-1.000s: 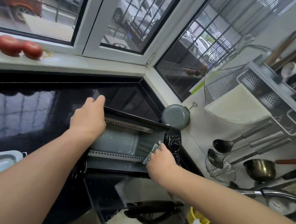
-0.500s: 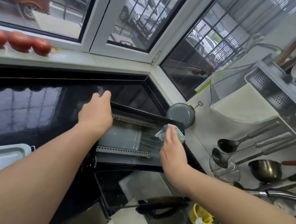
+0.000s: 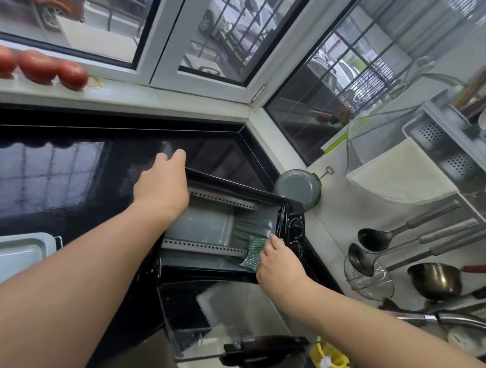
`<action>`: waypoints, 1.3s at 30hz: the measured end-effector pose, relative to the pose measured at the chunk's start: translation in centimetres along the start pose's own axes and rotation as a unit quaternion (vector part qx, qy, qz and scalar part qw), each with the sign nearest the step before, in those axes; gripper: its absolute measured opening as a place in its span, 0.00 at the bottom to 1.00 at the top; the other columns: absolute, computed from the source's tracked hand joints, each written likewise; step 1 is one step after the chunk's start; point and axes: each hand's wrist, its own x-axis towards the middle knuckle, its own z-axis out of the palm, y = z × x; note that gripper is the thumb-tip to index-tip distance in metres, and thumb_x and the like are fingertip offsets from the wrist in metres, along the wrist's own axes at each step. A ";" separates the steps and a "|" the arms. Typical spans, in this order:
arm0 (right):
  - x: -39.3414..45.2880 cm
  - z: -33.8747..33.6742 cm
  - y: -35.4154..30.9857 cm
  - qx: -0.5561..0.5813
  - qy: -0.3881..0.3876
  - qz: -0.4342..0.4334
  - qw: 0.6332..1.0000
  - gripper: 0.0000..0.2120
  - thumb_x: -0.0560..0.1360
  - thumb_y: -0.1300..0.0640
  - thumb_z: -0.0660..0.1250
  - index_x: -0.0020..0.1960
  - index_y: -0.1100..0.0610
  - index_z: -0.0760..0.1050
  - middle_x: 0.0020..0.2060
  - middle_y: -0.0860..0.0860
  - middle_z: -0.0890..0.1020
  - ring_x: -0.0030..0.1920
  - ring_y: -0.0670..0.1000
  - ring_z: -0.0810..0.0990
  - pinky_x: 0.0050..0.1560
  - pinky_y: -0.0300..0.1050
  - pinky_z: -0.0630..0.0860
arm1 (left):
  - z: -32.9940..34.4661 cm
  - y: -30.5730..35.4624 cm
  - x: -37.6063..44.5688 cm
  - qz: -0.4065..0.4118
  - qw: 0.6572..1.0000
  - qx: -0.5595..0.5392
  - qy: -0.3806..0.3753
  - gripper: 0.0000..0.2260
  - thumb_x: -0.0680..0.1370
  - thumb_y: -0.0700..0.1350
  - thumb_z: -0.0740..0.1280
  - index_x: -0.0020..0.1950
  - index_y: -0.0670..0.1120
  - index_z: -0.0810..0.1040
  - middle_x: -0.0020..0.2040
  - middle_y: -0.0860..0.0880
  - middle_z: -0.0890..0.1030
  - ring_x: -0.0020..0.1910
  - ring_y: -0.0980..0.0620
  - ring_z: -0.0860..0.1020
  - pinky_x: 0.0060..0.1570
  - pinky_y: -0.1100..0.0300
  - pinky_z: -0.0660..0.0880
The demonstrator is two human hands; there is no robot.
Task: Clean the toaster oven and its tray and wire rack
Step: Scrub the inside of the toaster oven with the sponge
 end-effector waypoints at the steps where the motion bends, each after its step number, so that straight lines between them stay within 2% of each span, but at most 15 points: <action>1: 0.3 -0.1 0.0 -0.003 -0.012 -0.001 1.000 0.24 0.85 0.48 0.53 0.77 0.58 0.64 0.76 0.62 0.65 0.77 0.67 0.58 0.78 0.65 0.46 | 0.0 0.0 0.0 0.000 1.000 0.000 0.000 0.15 0.75 0.31 0.62 0.53 0.48 0.63 0.50 0.46 0.67 0.42 0.39 0.70 0.38 0.47 0.67; 5: 2.0 -0.2 0.5 0.021 -0.049 -0.002 0.999 0.27 0.84 0.45 0.52 0.80 0.56 0.59 0.79 0.60 0.57 0.79 0.64 0.51 0.78 0.64 0.45 | -0.1 -0.1 0.1 0.007 1.000 0.000 0.001 0.15 0.76 0.32 0.63 0.52 0.48 0.63 0.50 0.47 0.67 0.42 0.39 0.70 0.39 0.48 0.67; 7: 3.4 -0.4 0.7 0.046 -0.066 -0.007 0.997 0.26 0.84 0.45 0.52 0.80 0.53 0.59 0.80 0.58 0.56 0.80 0.62 0.50 0.78 0.64 0.46 | 0.1 -0.4 0.0 0.011 1.000 -0.002 0.006 0.15 0.76 0.31 0.63 0.51 0.49 0.63 0.48 0.48 0.66 0.40 0.41 0.69 0.37 0.49 0.66; 9: 4.8 -0.7 0.7 0.071 -0.071 -0.012 0.995 0.24 0.84 0.46 0.54 0.78 0.51 0.63 0.79 0.55 0.60 0.79 0.60 0.54 0.77 0.64 0.48 | 0.4 -0.6 0.0 0.016 1.000 -0.002 0.013 0.15 0.75 0.31 0.63 0.51 0.49 0.63 0.47 0.49 0.66 0.38 0.43 0.68 0.35 0.50 0.65; 14: 7.2 -1.5 1.2 0.087 -0.068 -0.024 0.994 0.22 0.82 0.52 0.60 0.75 0.51 0.67 0.74 0.54 0.69 0.75 0.59 0.63 0.75 0.61 0.55 | 0.7 -0.7 0.1 0.011 1.000 0.002 0.013 0.17 0.75 0.32 0.65 0.51 0.50 0.63 0.50 0.48 0.68 0.42 0.39 0.71 0.39 0.47 0.69; 18: 9.1 -2.0 2.4 0.114 -0.033 -0.024 0.993 0.20 0.81 0.56 0.58 0.72 0.53 0.71 0.71 0.55 0.74 0.72 0.59 0.69 0.72 0.57 0.59 | 0.7 -0.8 0.4 0.011 1.000 0.004 0.015 0.17 0.76 0.33 0.67 0.52 0.50 0.63 0.49 0.49 0.67 0.42 0.40 0.71 0.39 0.48 0.68; 20: 10.4 -1.7 2.8 0.124 -0.046 -0.020 0.991 0.19 0.81 0.58 0.58 0.71 0.55 0.72 0.71 0.56 0.73 0.73 0.59 0.66 0.73 0.59 0.57 | 0.8 -0.9 0.4 0.015 1.000 0.004 0.020 0.17 0.75 0.33 0.66 0.50 0.50 0.63 0.46 0.50 0.66 0.40 0.41 0.71 0.36 0.49 0.67; 23: 12.8 -1.2 2.9 0.116 -0.067 -0.032 0.990 0.19 0.80 0.58 0.60 0.70 0.55 0.73 0.73 0.56 0.70 0.76 0.59 0.61 0.74 0.59 0.58 | 1.1 -1.2 0.0 0.026 0.999 0.001 0.042 0.16 0.74 0.32 0.65 0.48 0.50 0.62 0.43 0.53 0.64 0.34 0.47 0.66 0.29 0.54 0.60; 25: 14.4 -1.0 2.5 0.106 -0.062 -0.045 0.991 0.20 0.81 0.56 0.61 0.72 0.55 0.71 0.75 0.55 0.68 0.77 0.57 0.60 0.73 0.56 0.60 | 1.2 -1.2 -0.5 0.034 0.998 0.001 0.056 0.16 0.74 0.32 0.64 0.48 0.50 0.62 0.42 0.53 0.64 0.33 0.48 0.64 0.28 0.55 0.58; 27: 15.7 -0.9 1.8 0.103 -0.060 -0.050 0.992 0.22 0.81 0.54 0.60 0.75 0.53 0.68 0.77 0.54 0.65 0.77 0.57 0.60 0.74 0.54 0.60 | 1.3 -1.2 -1.0 0.037 0.997 0.003 0.066 0.16 0.75 0.32 0.63 0.48 0.50 0.62 0.43 0.52 0.64 0.32 0.47 0.65 0.30 0.54 0.60; 30: 16.8 -0.8 1.2 0.121 -0.054 -0.039 0.990 0.24 0.82 0.53 0.59 0.77 0.52 0.65 0.78 0.52 0.62 0.78 0.57 0.58 0.74 0.54 0.59 | 1.3 -1.0 -1.2 0.030 0.997 0.011 0.068 0.16 0.75 0.32 0.64 0.49 0.51 0.62 0.46 0.50 0.66 0.35 0.44 0.68 0.32 0.51 0.64; 34: 15.5 -0.9 1.1 0.127 -0.060 -0.021 0.990 0.25 0.81 0.53 0.60 0.77 0.51 0.64 0.78 0.51 0.62 0.77 0.58 0.57 0.74 0.55 0.57 | 1.2 -0.8 -0.9 0.018 0.998 0.010 0.061 0.16 0.74 0.31 0.64 0.50 0.49 0.63 0.46 0.49 0.66 0.33 0.47 0.65 0.29 0.55 0.59; 39: 10.0 -0.5 1.7 0.078 -0.014 0.002 0.997 0.23 0.84 0.50 0.51 0.77 0.52 0.65 0.77 0.53 0.64 0.79 0.61 0.52 0.78 0.61 0.39 | 0.5 -0.1 -0.7 0.002 0.999 0.014 0.037 0.15 0.76 0.31 0.62 0.52 0.49 0.63 0.50 0.47 0.68 0.41 0.39 0.70 0.38 0.47 0.67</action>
